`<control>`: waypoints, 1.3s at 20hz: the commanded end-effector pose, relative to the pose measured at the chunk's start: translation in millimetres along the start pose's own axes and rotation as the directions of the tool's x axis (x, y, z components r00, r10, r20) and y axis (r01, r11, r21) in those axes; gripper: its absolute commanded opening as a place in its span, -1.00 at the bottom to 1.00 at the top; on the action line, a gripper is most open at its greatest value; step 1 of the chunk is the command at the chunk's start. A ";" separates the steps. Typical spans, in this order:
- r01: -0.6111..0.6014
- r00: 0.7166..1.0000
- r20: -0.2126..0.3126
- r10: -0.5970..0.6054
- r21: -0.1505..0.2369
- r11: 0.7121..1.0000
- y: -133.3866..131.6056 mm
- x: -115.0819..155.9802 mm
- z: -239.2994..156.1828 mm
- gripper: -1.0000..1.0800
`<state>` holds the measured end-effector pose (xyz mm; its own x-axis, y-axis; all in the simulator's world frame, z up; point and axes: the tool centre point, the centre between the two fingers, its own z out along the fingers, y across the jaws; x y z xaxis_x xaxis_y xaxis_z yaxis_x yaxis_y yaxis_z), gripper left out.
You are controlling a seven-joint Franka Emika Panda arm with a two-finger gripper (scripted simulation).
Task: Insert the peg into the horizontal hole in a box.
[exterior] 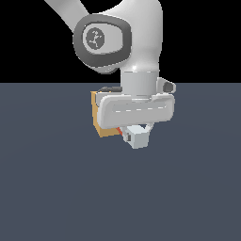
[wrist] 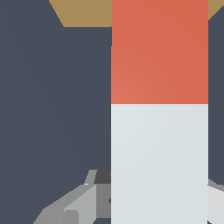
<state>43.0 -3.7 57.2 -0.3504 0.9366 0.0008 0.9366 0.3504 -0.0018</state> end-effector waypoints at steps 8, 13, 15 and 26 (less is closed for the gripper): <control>0.014 1.000 0.000 -0.014 0.000 1.000 6.0 4.9 -1.7 -1.00; 0.018 1.000 0.001 -0.018 -0.003 1.000 7.6 4.2 -3.8 -1.00; 0.018 1.000 0.000 -0.018 -0.001 1.000 6.6 4.8 -2.3 -1.00; 0.018 1.000 0.001 -0.018 -0.002 1.000 4.8 60.8 -2.9 -1.00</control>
<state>30.1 42.1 58.9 -0.3648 0.9311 0.0000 0.9311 0.3648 -0.0026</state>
